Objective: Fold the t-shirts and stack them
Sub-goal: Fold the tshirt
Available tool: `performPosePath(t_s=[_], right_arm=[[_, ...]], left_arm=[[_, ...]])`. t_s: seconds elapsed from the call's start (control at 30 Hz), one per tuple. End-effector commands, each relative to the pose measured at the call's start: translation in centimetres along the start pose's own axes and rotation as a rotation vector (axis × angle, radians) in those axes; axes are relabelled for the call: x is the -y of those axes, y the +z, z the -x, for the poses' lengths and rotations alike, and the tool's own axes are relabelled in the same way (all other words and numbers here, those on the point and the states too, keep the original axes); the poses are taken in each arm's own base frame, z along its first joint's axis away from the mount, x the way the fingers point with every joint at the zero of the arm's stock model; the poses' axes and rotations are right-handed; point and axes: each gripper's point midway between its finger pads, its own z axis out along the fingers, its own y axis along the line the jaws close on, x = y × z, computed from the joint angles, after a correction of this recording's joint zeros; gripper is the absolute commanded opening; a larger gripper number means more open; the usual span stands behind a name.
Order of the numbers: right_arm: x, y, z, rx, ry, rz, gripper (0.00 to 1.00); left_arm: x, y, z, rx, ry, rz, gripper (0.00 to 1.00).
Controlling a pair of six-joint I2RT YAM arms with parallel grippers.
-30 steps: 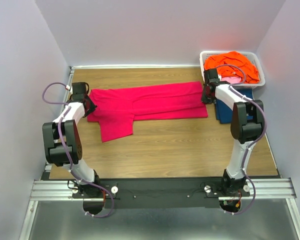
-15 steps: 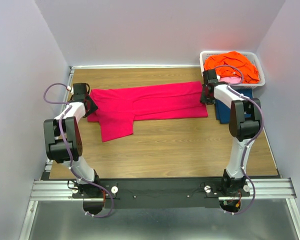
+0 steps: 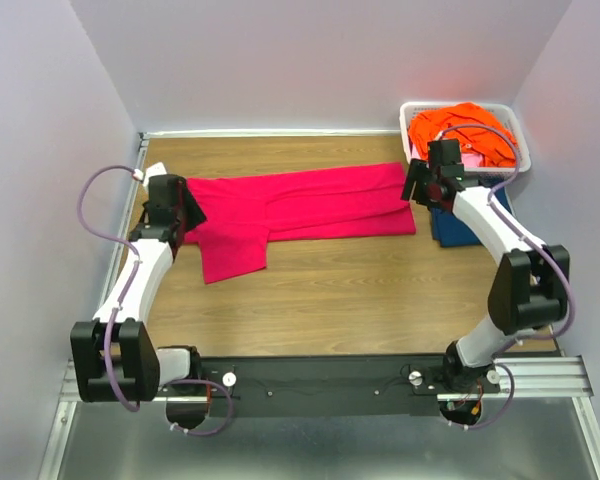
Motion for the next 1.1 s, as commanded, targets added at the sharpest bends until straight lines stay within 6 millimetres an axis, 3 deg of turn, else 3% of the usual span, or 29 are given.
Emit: performPosePath(t_s=[0.0, 0.13, 0.2, 0.3, 0.47, 0.77, 0.87, 0.9, 0.93, 0.97, 1.07], right_arm=[[-0.6, -2.4, -2.5, -0.023, -0.016, 0.054, 0.79], [0.2, -3.7, -5.1, -0.043, -0.028, 0.054, 0.79], [0.8, -4.1, -6.6, -0.059, -0.026, 0.052, 0.79], [1.1, -4.4, -8.2, -0.083, -0.023, 0.062, 0.79], [1.4, -4.4, -9.6, -0.111, -0.023, 0.065, 0.79], [1.4, -4.0, -10.1, -0.131, -0.032, 0.065, 0.79], [1.4, -3.8, -10.2, -0.136, -0.036, 0.061, 0.79], [1.4, -3.8, -10.1, -0.134, -0.037, 0.061, 0.79], [1.4, -3.6, -10.3, -0.14, -0.036, 0.058, 0.79], [1.5, -3.6, -10.2, -0.138, -0.038, 0.056, 0.79], [1.4, -3.4, -10.2, -0.142, -0.044, 0.056, 0.79]], left_arm=[[0.9, -2.0, -6.0, -0.121, 0.088, 0.0, 0.66], [2.7, -2.9, -11.4, -0.253, 0.117, -0.077, 0.65], [2.4, -2.6, -13.6, -0.309, 0.132, -0.071, 0.59], [2.3, -2.0, -14.9, -0.333, 0.152, -0.06, 0.5], [2.0, -0.5, -16.2, -0.362, 0.187, -0.032, 0.5], [1.3, 1.2, -18.1, -0.425, 0.224, 0.006, 0.49], [1.1, 1.0, -18.4, -0.429, 0.224, 0.011, 0.36], [0.8, 0.9, -18.3, -0.425, 0.225, 0.02, 0.25], [0.9, 0.8, -18.0, -0.414, 0.224, 0.017, 0.21], [0.7, 0.6, -17.8, -0.407, 0.226, 0.031, 0.1], [1.4, 0.2, -15.9, -0.361, 0.221, 0.024, 0.0]])
